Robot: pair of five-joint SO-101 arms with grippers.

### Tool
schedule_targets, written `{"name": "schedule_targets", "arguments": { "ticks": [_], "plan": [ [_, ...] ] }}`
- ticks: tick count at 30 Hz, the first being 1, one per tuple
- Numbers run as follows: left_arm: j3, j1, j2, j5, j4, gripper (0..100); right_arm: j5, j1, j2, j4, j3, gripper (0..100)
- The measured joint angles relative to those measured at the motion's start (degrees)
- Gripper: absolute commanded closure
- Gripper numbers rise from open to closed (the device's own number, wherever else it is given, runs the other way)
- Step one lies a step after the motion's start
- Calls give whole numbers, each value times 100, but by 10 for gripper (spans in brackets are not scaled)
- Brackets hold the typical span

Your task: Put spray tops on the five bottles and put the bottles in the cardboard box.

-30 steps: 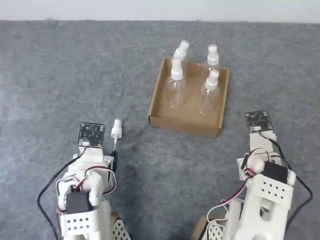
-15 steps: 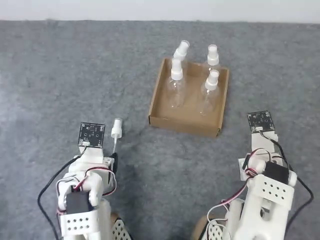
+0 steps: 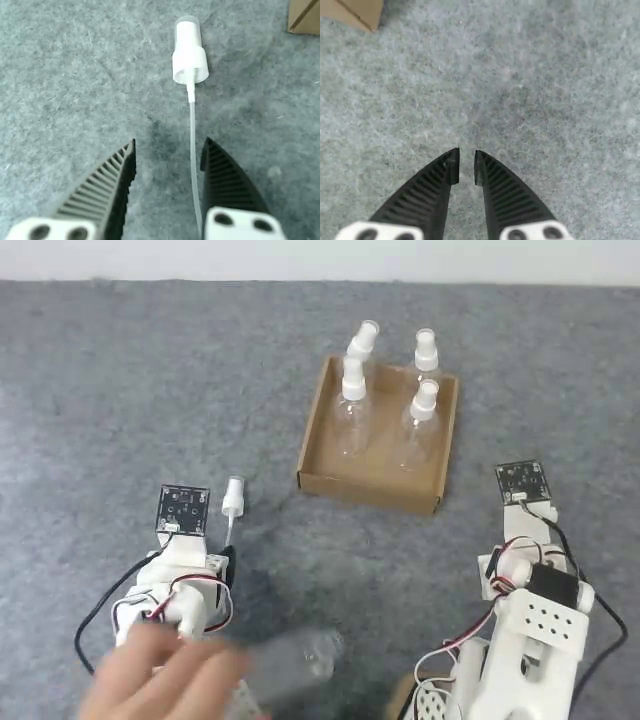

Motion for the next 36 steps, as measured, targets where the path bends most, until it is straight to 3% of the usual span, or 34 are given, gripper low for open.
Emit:
{"name": "schedule_targets", "arguments": {
  "ticks": [28,36],
  "plan": [
    [0,0,0,0,0,807,0,0,0,35,0,989],
    [0,0,0,0,0,807,-9,-765,308,1969,-1846,988]
  ]
}}
